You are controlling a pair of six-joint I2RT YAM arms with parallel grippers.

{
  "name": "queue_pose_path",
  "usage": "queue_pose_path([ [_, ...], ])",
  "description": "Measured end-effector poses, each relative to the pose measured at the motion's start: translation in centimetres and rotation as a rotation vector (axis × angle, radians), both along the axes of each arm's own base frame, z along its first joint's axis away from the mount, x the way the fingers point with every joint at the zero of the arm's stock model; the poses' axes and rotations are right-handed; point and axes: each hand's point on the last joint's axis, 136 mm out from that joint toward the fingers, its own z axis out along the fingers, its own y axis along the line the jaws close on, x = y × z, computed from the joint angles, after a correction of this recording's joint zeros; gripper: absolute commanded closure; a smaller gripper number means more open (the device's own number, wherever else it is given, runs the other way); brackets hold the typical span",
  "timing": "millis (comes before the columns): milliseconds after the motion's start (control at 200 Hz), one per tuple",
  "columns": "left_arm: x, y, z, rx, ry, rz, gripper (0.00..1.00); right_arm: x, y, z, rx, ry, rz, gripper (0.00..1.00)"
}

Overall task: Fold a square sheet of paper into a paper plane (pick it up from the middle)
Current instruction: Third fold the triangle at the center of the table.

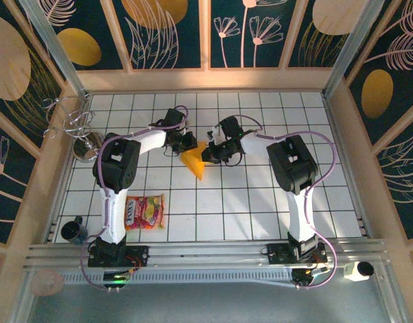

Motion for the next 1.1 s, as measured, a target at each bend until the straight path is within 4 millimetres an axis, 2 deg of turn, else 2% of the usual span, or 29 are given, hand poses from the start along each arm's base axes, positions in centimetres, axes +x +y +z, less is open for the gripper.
queue_pose_path([
  [140,0.0,0.0,0.0,0.001,0.004,0.000,0.85,0.4,0.2,0.2,0.001,-0.010,0.008,0.98],
  [410,-0.1,0.0,0.1,-0.002,0.006,-0.002,0.85,0.3,0.2,-0.8,-0.019,0.007,0.025,0.98],
  [606,-0.1,-0.2,0.3,-0.007,0.011,-0.006,0.80,0.1,0.1,-1.1,-0.032,0.009,0.043,0.98],
  [761,0.4,-0.4,1.5,-0.008,-0.006,-0.015,0.77,-0.3,-0.3,-1.3,-0.055,0.010,0.062,0.98],
  [941,1.1,-0.1,2.9,0.018,-0.050,-0.031,0.79,-0.6,-0.7,-1.6,-0.089,-0.007,0.090,0.97],
  [1101,0.5,0.8,2.3,0.072,-0.035,-0.054,0.83,-1.0,-1.3,-1.9,-0.122,-0.011,0.116,0.97],
])
